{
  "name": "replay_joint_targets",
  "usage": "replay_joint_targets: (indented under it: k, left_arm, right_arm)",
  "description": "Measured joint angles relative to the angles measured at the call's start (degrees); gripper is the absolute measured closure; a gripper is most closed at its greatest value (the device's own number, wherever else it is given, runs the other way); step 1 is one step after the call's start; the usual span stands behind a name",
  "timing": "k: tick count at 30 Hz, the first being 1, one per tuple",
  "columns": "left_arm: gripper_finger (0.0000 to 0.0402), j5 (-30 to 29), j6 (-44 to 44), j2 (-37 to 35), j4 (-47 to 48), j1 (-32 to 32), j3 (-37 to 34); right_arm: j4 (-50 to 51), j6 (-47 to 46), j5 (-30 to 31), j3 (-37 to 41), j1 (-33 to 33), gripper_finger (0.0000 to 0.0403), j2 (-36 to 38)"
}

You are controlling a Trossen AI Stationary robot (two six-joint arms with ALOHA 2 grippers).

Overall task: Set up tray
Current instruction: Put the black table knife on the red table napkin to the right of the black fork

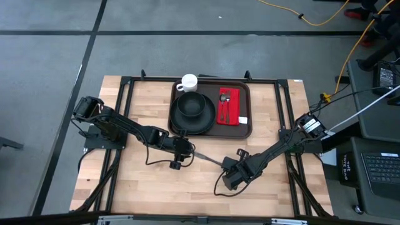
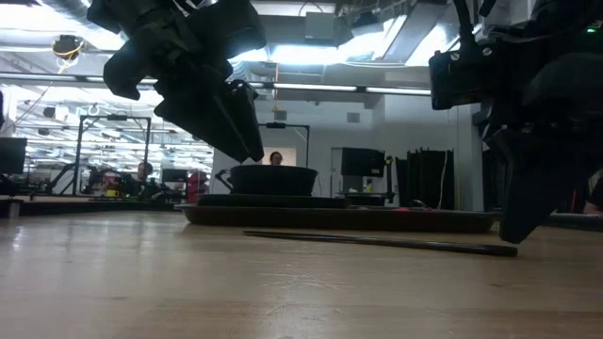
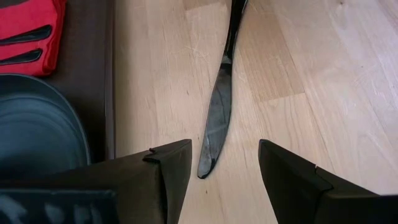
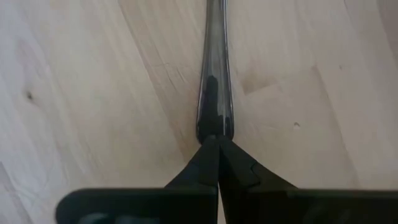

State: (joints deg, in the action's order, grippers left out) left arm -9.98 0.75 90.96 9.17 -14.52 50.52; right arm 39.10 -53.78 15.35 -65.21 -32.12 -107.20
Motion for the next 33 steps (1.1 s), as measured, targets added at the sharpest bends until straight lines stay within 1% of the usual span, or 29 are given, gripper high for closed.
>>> replay_joint_targets:
  k: [9,17,21,24,28,33]
  left_arm:
    - [0.0224,0.0,0.0,0.0,-0.1,0.0,0.0]
    - [0.0224,0.0,-0.2,0.0,-0.9,0.0,0.0]
    - [0.0224,0.2,-2.7,0.0,-2.2,0.0,0.0]
    - [0.0224,0.6,-3.0,0.0,-1.8,-0.1,0.0]
    - [0.0224,0.6,-3.0,1.9,-1.7,-0.2,0.0]
    - [0.0224,0.6,-2.6,6.1,-1.9,-0.2,0.2]
  right_arm:
    - [-0.3,0.0,0.0,-0.4,0.0,0.0403,-3.2]
    - [-0.6,0.0,-0.3,-0.3,0.0,0.0403,-3.3]
    - [-1.1,-0.1,0.0,-0.2,0.0,0.0403,-3.4]
    - [-1.3,-0.2,-0.1,-0.2,0.0,0.0403,-3.4]
    - [-2.1,-0.2,-0.1,-0.1,0.0,0.0403,-3.4]
    - [-2.8,-0.2,0.0,-0.1,0.0,0.0403,-3.4]
